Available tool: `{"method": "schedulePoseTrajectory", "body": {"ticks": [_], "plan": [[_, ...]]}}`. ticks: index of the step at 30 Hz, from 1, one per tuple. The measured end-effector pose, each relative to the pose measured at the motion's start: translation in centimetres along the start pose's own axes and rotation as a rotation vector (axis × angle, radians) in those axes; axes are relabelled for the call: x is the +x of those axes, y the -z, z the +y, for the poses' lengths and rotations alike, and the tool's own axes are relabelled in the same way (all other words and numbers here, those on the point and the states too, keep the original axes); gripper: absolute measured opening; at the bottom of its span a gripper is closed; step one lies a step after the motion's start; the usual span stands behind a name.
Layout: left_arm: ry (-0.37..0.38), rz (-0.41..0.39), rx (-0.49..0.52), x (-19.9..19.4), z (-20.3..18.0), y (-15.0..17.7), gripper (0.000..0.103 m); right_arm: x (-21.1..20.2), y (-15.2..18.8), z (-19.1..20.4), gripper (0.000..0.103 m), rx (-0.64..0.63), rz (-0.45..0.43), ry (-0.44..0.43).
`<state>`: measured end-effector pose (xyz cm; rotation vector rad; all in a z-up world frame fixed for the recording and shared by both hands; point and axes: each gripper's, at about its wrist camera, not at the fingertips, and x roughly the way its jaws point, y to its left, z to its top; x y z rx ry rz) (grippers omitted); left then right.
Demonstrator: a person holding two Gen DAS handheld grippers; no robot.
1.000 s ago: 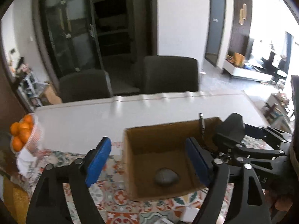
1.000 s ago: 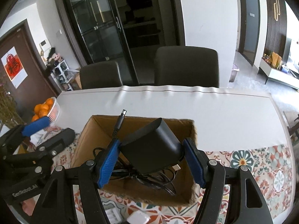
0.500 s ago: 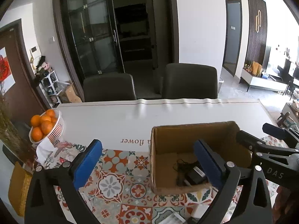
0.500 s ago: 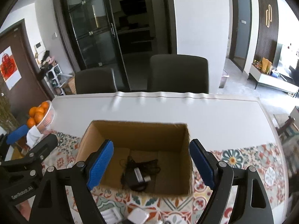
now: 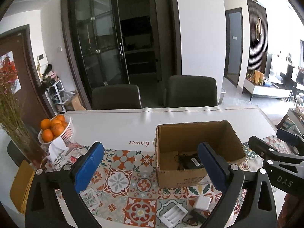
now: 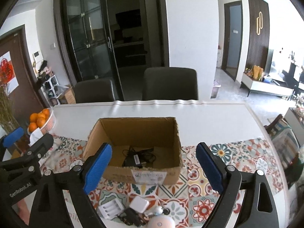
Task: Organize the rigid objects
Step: 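Move the left tool to the silver egg speaker and close on it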
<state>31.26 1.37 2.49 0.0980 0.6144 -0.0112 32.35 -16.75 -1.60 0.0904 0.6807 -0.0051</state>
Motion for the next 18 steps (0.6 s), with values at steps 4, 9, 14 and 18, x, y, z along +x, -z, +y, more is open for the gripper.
{"method": "schedulePoseTrajectory", "body": {"ticks": [4,9,14,18], "plan": [[0.001,0.007,-0.001,-1.2,0.5,1.6,0.101,-1.8,1.5,0.7,0.092,-0.017,-0.041,0.018],[0.006,0.038,-0.015,-2.3,1.3,4.0,0.101,-3.4,3.7,1.6,0.092,-0.028,-0.074,0.025],[0.010,0.083,-0.026,-3.0,1.7,7.2,0.101,-4.2,6.3,2.1,0.092,-0.043,-0.066,0.017],[0.013,0.126,-0.027,-3.0,1.7,9.7,0.100,-3.9,8.7,2.2,0.092,-0.047,-0.020,0.011]]}}
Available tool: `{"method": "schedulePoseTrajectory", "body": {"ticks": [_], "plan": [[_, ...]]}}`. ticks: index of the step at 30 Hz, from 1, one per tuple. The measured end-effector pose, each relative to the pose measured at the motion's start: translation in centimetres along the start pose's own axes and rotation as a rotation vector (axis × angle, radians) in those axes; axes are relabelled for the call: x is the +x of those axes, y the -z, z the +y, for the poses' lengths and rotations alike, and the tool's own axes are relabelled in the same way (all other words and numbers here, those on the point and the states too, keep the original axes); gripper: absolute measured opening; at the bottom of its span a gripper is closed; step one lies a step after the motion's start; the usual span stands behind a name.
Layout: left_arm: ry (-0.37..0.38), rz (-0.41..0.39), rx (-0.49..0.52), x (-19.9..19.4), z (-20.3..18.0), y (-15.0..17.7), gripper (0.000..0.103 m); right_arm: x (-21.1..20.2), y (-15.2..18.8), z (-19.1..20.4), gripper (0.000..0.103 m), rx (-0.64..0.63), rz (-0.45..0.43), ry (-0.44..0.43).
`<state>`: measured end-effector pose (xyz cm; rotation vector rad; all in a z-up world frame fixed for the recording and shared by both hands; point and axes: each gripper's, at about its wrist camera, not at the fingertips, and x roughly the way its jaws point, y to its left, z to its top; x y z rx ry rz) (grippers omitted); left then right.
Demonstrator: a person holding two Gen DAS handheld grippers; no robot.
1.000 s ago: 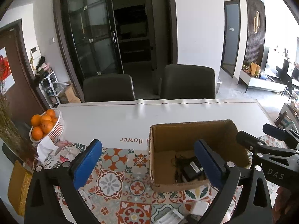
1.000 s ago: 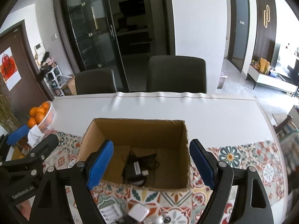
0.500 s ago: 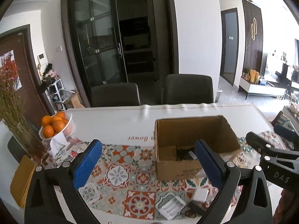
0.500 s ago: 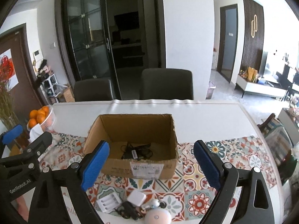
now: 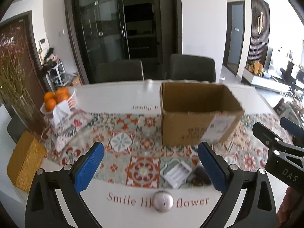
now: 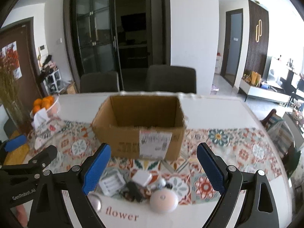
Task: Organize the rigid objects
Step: 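Move the left tool to the silver egg speaker and close on it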
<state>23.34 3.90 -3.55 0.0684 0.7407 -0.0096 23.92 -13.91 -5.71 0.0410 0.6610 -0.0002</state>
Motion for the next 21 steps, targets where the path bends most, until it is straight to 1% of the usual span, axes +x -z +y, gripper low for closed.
{"method": "schedulePoseTrajectory", "body": {"ticks": [2,6,12,15,17,19,21], "plan": [[0.021,0.028,-0.005,0.3,0.1,1.2,0.100,0.4,1.0,0.0,0.092,-0.002,0.029,-0.012],[0.024,0.078,0.006,1.1,-0.1,3.1,0.097,1.2,3.3,0.1,0.092,-0.009,0.093,-0.015],[0.047,0.160,0.007,2.6,-0.3,6.0,0.097,2.4,6.4,0.1,0.092,-0.006,0.193,-0.032],[0.056,0.202,0.014,3.7,-0.5,7.3,0.094,3.1,7.7,0.0,0.092,-0.003,0.236,-0.033],[0.068,0.230,0.011,4.4,-0.5,8.2,0.094,3.7,8.6,0.1,0.092,-0.001,0.267,-0.041],[0.077,0.257,0.004,5.2,-0.5,9.1,0.090,4.5,9.5,0.3,0.092,-0.002,0.304,-0.042],[0.085,0.278,0.006,5.9,-0.5,9.8,0.090,5.0,10.3,0.4,0.092,-0.008,0.326,-0.037]]}}
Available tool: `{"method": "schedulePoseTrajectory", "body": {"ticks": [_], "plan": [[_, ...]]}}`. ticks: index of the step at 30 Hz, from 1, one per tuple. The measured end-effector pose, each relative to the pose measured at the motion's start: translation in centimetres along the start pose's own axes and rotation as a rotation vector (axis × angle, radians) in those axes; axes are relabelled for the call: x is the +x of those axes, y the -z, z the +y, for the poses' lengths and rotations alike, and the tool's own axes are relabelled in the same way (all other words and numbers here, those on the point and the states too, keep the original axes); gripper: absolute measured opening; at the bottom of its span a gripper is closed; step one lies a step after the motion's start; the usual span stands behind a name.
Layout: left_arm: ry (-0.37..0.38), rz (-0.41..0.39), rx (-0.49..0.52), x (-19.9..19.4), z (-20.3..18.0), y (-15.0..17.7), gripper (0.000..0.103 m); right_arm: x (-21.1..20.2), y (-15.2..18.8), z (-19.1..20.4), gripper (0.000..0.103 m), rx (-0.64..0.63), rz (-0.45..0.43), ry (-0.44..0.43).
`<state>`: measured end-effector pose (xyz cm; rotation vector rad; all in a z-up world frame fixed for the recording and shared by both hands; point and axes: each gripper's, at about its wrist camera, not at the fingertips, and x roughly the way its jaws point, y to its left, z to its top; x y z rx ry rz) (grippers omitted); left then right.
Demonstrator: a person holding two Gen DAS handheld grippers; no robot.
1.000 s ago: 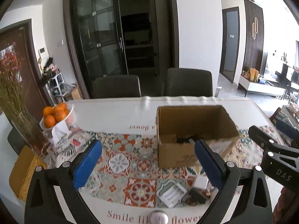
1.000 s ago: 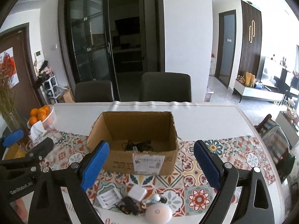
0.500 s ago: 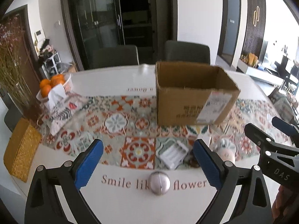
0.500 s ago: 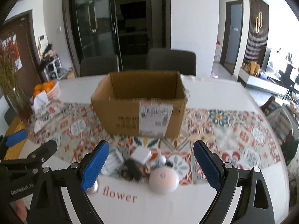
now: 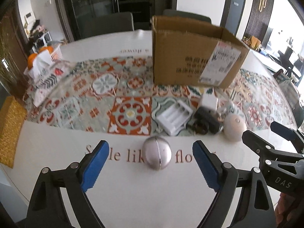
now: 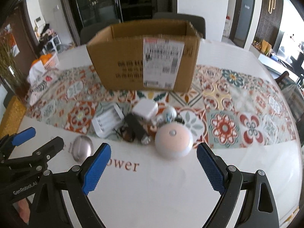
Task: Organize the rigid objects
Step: 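Move the left tool to the silver egg speaker and close on it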
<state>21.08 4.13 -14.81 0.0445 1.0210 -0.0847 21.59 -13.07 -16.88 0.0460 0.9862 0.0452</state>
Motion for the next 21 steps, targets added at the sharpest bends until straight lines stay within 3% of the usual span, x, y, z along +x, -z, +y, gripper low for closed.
{"method": "schedulePoseTrajectory", "body": {"ticks": [9,21], "plan": [[0.038,0.079,-0.012,4.4,0.0,1.4,0.081,3.9,1.7,0.0,0.092,-0.011,0.110,0.018],[0.021,0.137,0.013,8.4,-0.4,1.8,0.071,6.4,2.0,-0.3,0.092,-0.011,0.161,0.031]]}}
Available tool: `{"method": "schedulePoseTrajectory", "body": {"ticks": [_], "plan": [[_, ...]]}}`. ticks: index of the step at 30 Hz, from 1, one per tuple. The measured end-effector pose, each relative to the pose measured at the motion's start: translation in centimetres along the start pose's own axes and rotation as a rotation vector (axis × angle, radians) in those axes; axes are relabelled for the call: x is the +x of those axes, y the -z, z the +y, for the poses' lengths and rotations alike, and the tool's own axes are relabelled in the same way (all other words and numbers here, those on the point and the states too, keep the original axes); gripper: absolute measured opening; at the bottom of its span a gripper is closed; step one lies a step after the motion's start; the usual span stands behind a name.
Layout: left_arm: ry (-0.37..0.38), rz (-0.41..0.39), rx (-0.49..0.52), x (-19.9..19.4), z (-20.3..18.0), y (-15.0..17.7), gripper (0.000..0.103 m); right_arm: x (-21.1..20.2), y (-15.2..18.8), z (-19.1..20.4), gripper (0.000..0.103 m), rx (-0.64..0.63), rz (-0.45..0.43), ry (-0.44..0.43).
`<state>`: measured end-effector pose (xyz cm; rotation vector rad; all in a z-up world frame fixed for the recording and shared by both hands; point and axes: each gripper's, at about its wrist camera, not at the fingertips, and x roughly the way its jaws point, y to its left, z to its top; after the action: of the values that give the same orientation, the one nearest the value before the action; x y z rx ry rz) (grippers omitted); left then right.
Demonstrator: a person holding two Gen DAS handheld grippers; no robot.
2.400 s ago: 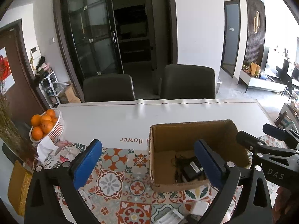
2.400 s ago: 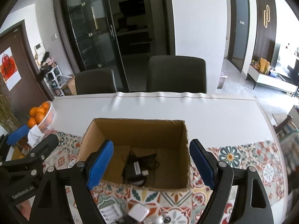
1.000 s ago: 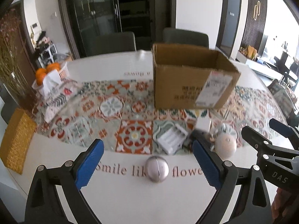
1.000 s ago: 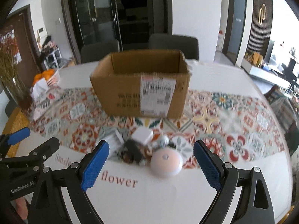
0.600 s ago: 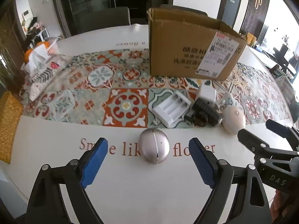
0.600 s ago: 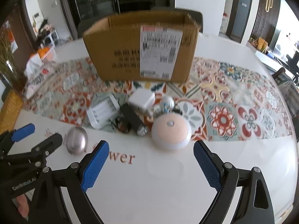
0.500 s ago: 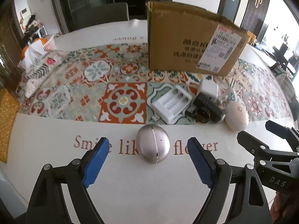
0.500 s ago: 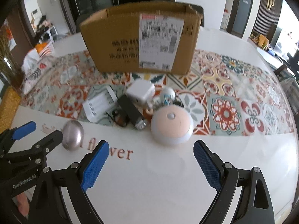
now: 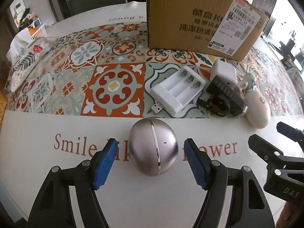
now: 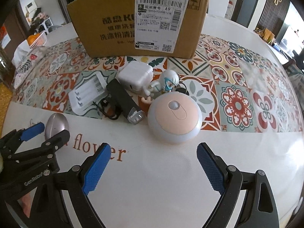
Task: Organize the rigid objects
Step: 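Move the left tool to the silver egg speaker and close on it, then lift the silver speaker with the left tool while the right tool grasps the pink lamp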
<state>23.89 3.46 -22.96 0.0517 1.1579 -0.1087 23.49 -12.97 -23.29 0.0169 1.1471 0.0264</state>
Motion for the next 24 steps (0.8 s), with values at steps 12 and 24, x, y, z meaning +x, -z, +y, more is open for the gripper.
{"method": "schedulePoseTrajectory", "body": {"ticks": [12,24], "plan": [[0.021,0.010,-0.003,1.0,0.2,0.2,0.054,0.6,-0.3,0.3,0.092,-0.012,0.004,-0.012],[0.038,-0.026,0.027,-1.5,-1.5,-0.2,0.053,-0.1,-0.7,-0.9,0.092,-0.028,-0.045,-0.085]]}}
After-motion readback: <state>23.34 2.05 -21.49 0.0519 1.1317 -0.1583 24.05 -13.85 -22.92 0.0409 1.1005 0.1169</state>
